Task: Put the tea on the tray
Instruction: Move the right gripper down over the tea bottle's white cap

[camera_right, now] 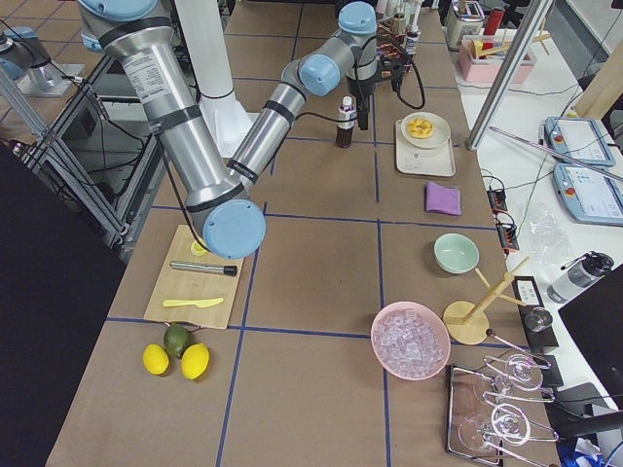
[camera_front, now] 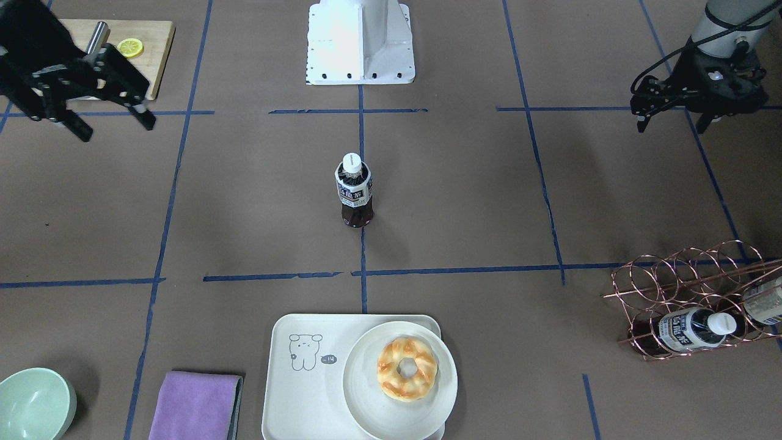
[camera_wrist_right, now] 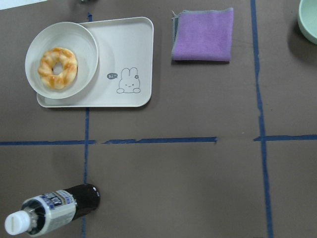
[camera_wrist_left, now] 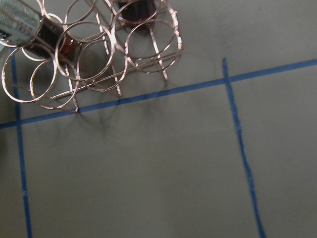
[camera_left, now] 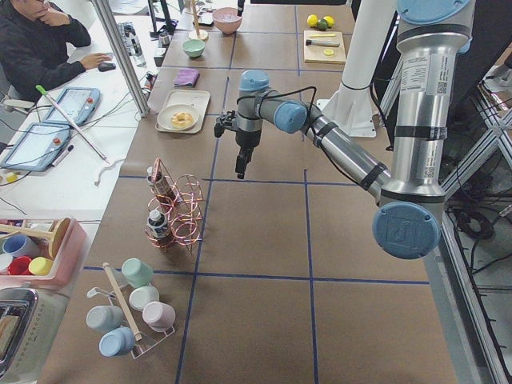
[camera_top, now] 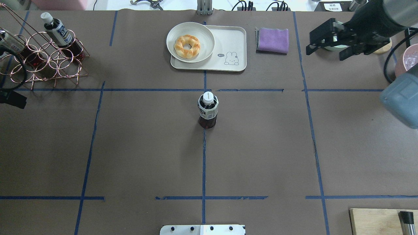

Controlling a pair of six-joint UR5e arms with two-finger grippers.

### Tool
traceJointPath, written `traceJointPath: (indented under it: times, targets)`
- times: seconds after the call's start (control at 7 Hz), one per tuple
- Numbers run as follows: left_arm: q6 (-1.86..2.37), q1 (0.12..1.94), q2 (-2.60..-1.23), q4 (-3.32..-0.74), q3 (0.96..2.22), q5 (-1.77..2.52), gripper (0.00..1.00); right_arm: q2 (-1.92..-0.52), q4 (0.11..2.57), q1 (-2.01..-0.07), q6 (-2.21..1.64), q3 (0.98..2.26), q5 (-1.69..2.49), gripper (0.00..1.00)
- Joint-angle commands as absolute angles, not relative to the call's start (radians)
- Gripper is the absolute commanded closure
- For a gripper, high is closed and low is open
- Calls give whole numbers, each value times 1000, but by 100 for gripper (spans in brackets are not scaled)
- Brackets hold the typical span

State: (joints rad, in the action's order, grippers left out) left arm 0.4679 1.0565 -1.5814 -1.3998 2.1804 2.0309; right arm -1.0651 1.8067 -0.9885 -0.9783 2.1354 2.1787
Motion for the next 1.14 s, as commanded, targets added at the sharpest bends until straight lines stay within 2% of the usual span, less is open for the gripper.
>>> traceJointPath:
  times: [0.0, 0.43, 1.0]
  targets:
    - [235, 1194, -1578, -1405, 2070, 2160, 0, -904, 1884, -750, -1179, 2109, 1912, 0]
    - [161, 1262, -1575, -1443, 2011, 2209, 0, -760, 1884, -610, -1256, 1946, 1798, 0]
    - [100, 1325, -1540, -1443, 2011, 2244, 0, -700, 1872, -557, -1249, 1798, 1786, 1]
